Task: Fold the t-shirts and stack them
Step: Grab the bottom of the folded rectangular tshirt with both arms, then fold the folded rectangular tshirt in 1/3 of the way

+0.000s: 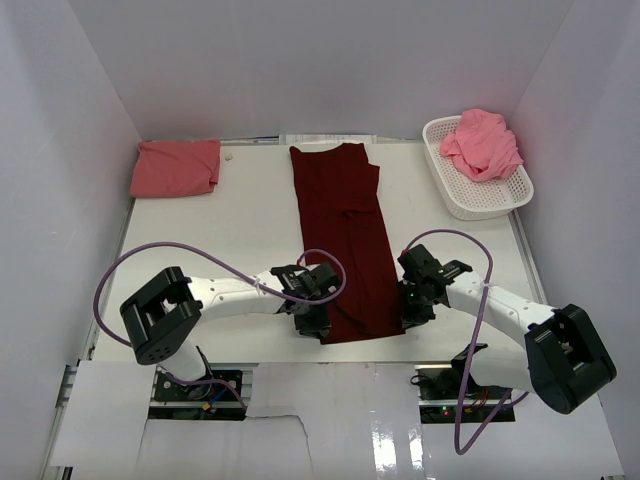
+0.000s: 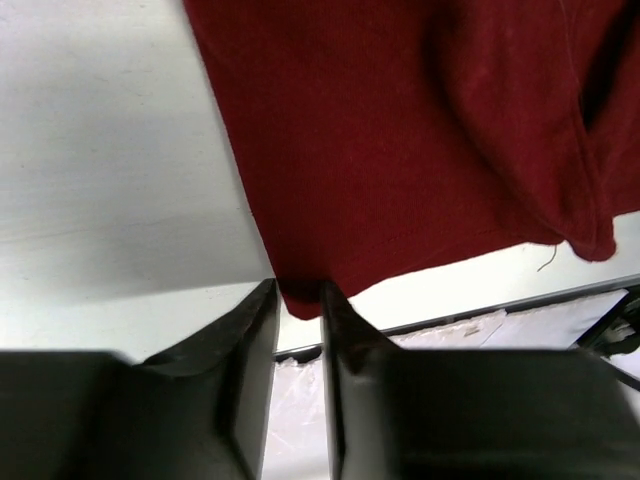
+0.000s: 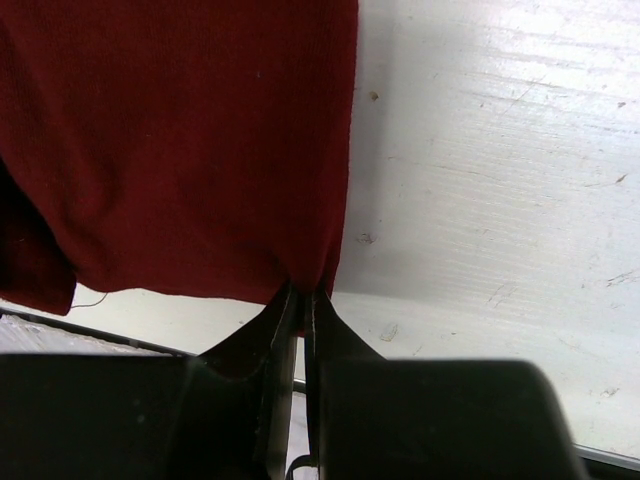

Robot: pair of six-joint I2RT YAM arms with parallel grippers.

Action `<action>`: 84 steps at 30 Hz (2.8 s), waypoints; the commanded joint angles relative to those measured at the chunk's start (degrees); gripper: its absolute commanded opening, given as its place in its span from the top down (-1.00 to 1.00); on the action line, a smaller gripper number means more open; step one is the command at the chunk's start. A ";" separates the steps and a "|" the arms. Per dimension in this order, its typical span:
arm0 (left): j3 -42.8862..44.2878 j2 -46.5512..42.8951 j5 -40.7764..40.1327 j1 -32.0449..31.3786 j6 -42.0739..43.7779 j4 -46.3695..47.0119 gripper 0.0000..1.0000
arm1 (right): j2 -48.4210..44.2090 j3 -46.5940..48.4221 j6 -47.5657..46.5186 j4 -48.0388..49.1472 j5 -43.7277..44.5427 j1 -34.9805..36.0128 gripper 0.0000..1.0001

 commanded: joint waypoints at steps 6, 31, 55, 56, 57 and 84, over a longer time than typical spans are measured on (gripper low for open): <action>-0.39 0.60 1.22 -0.88 -1.26 0.44 0.41 | -0.92 -0.64 -0.46 0.87 -0.91 -0.21 0.85; -7.96 -6.88 3.06 3.42 1.02 -4.93 1.00 | 1.98 -1.44 2.00 0.61 -3.54 4.61 0.85; 1.70 -13.47 1.84 15.01 11.38 -14.59 1.00 | -1.02 11.82 4.65 -5.63 -3.11 12.45 0.85; 3.80 -13.03 1.58 15.64 12.87 -14.68 1.00 | -0.31 13.75 4.38 -5.63 -2.41 12.54 0.85; 4.87 -11.80 1.31 16.34 13.49 -15.11 1.00 | 1.00 14.81 4.12 -5.63 -1.88 12.36 0.85; 48.64 22.91 -6.95 33.57 26.24 -16.88 1.00 | 31.07 54.19 -11.17 -6.42 7.18 -4.51 0.85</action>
